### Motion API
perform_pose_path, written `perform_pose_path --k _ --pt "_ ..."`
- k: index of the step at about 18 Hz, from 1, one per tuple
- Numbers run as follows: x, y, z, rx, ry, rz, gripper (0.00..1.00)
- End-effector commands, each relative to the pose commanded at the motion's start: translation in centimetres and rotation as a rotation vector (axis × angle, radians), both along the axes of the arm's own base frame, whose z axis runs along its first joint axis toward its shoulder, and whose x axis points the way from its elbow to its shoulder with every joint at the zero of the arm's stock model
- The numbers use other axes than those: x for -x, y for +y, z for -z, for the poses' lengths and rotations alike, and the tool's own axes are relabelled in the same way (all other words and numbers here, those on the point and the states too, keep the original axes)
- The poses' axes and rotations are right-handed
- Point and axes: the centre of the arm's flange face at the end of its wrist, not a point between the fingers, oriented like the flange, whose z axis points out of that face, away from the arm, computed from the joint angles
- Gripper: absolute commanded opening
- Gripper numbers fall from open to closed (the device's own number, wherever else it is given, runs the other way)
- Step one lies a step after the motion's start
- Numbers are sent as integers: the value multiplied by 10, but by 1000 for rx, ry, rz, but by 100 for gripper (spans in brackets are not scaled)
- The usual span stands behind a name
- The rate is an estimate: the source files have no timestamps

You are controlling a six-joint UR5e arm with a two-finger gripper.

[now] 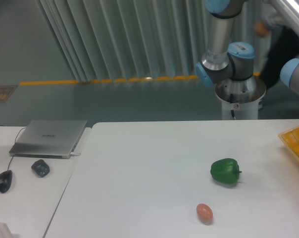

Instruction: Place the red pepper on the table

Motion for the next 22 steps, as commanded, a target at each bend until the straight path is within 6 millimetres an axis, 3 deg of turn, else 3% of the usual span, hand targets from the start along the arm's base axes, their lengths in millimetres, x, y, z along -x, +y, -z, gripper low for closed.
perform_pose_path --k 7,12,16,19,21,22 --pt "-4 -2 20 22 -32 -1 100" --pt "-4 -3 21 27 -31 0 99" --pt "-4 -3 21 30 -34 -2 69" --pt "-4 -3 21 30 -34 -7 61" --pt "-4 -4 20 32 -34 -7 49" --pt "-4 -4 19 30 -34 -7 49"
